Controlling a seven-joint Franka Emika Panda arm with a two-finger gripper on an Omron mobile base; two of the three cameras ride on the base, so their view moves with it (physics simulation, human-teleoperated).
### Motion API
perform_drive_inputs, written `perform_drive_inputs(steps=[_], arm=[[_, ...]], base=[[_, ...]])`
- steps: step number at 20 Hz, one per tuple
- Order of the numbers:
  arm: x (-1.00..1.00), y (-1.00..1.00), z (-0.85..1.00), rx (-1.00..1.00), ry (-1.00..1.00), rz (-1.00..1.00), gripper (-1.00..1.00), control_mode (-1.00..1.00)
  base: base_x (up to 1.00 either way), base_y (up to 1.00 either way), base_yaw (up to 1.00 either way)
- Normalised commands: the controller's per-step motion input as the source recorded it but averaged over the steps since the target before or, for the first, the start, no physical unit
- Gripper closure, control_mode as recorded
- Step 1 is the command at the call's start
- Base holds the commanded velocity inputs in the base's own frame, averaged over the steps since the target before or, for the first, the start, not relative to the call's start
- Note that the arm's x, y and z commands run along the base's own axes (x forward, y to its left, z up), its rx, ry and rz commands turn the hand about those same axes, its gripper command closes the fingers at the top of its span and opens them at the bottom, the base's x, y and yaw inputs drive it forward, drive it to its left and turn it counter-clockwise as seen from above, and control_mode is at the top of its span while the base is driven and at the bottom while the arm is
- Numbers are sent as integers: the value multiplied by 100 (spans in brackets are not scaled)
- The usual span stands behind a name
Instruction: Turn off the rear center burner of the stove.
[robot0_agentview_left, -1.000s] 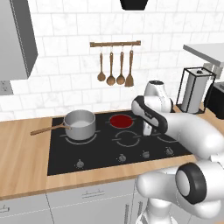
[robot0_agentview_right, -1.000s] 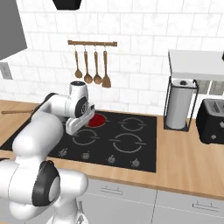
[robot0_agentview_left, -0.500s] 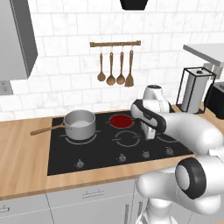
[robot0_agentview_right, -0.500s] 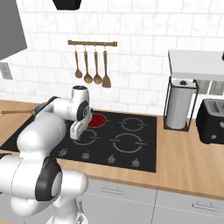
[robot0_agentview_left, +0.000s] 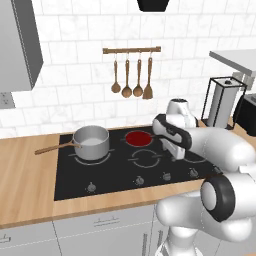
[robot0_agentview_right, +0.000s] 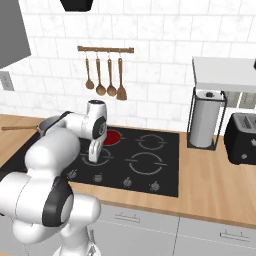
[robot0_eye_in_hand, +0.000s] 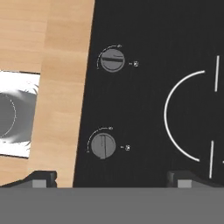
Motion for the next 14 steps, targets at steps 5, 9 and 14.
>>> perform_drive_inputs(steps=[5, 9, 14], arm=[[-4, -2, -14, 0, 0, 12, -100, -100], [0, 0, -30, 0, 0, 10, -100, -100], [0, 0, -13, 0, 3, 3, -100, -100]], base=[[0, 0, 0], [0, 0, 0], [0, 0, 0]])
